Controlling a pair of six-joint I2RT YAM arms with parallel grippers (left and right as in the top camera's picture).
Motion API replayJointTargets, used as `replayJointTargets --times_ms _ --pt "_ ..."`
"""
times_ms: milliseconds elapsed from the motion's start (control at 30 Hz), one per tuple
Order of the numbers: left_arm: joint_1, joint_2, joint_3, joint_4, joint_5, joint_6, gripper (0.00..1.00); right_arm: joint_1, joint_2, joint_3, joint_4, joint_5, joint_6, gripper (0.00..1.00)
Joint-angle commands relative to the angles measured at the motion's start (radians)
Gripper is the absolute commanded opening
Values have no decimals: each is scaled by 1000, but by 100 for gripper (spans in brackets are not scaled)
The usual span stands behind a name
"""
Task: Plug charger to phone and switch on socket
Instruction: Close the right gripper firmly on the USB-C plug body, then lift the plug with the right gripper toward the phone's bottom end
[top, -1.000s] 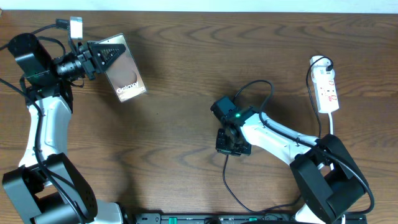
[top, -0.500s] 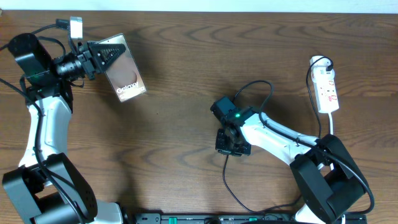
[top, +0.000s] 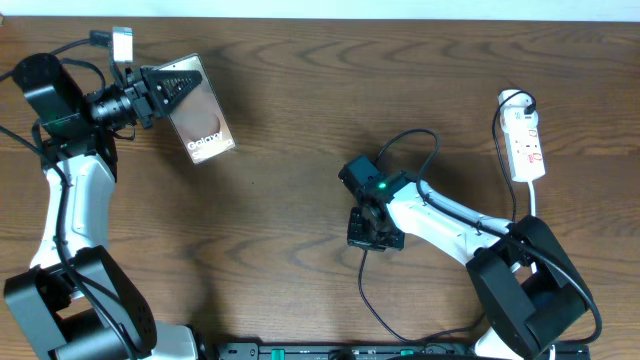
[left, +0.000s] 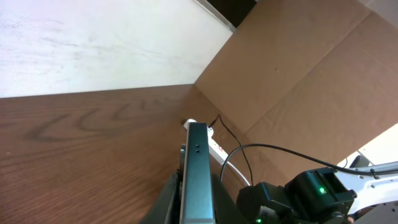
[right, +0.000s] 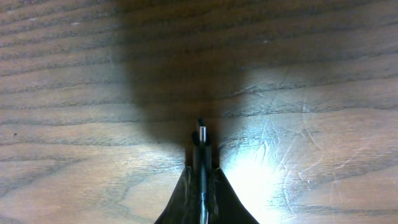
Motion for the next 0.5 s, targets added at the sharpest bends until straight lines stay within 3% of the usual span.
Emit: replayJointTargets --times_ms 0,467 --pt "0 4 3 5 24 6 8 7 20 -23 2 14 4 1" --pt "0 4 3 5 24 6 8 7 21 -32 -51 -4 -15 1"
